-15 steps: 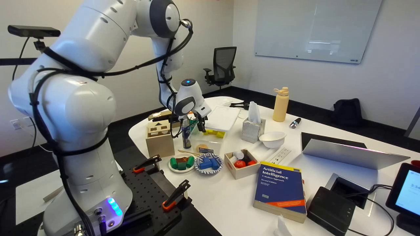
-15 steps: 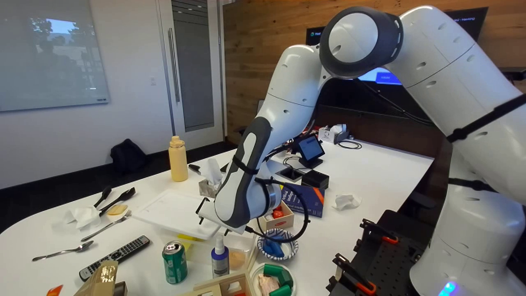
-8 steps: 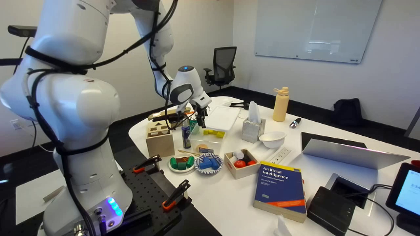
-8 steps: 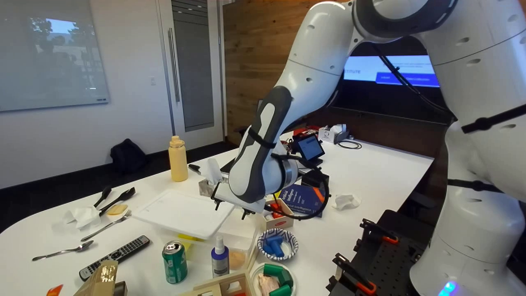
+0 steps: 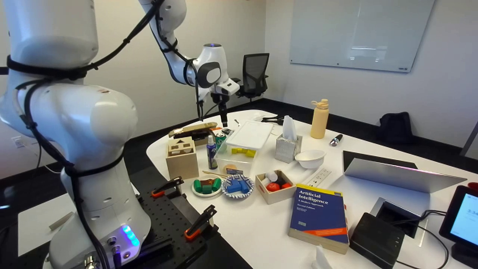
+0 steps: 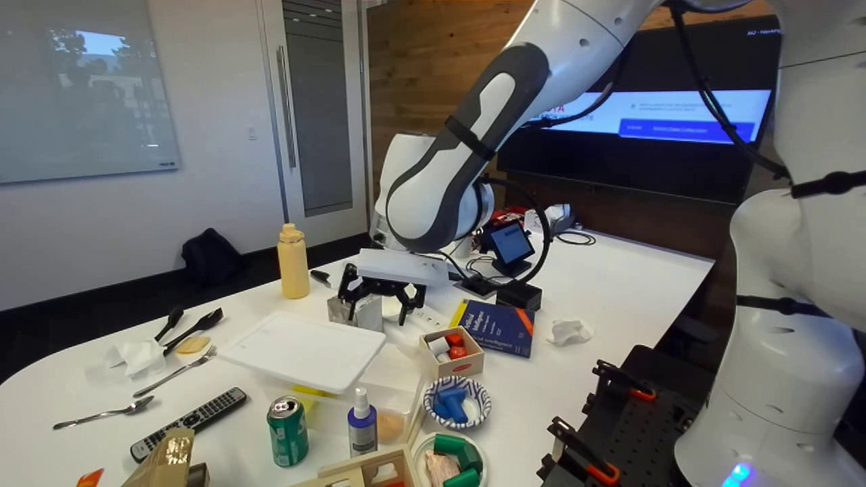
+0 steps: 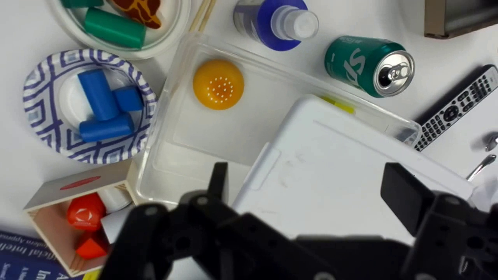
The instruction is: Uncover the lunchbox
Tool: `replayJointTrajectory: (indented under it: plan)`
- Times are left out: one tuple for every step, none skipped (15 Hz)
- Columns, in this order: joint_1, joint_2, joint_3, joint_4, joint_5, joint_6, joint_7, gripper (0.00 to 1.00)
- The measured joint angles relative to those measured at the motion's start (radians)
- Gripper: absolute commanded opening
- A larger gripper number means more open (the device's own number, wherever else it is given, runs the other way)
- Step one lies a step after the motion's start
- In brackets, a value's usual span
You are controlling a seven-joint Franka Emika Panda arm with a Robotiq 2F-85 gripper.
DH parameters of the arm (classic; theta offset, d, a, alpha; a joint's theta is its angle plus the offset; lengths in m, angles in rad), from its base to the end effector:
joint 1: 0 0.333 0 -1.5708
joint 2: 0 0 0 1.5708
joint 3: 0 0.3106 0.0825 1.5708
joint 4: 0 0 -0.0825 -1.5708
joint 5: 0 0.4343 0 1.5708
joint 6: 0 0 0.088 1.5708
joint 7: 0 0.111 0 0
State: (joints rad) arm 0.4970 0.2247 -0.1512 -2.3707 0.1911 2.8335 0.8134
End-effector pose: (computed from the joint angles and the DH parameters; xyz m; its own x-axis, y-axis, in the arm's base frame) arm 0.5280 0.1777 0.2033 0.7925 -0.5993 0.1136 -0.5690 -0.7934 -0.2163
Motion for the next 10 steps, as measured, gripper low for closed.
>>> replayJointTrajectory:
  plan:
    - [-0.024,-0.027,0.021,0.0,-0.036,-0.035,0.0,1.0]
    - [-0.051,-0.05,0.047,0.0,-0.06,-0.065,0.0,1.0]
    - [-0.081,-0.069,0.079,0.0,-0.065,-0.088,-0.008,1.0]
    - [-0.111,-0.085,0.113,0.0,-0.064,-0.107,-0.021,1.0]
    - [-0.138,-0.097,0.145,0.0,-0.061,-0.121,-0.034,1.0]
    - [-0.161,-0.105,0.172,0.0,-0.053,-0.131,-0.051,1.0]
    - [-0.18,-0.11,0.196,0.0,-0.041,-0.137,-0.072,1.0]
    - [-0.198,-0.112,0.219,0.0,-0.018,-0.139,-0.101,1.0]
    - [-0.212,-0.112,0.239,-0.001,0.014,-0.141,-0.136,1.0]
    - [-0.224,-0.112,0.256,-0.002,0.047,-0.143,-0.173,1.0]
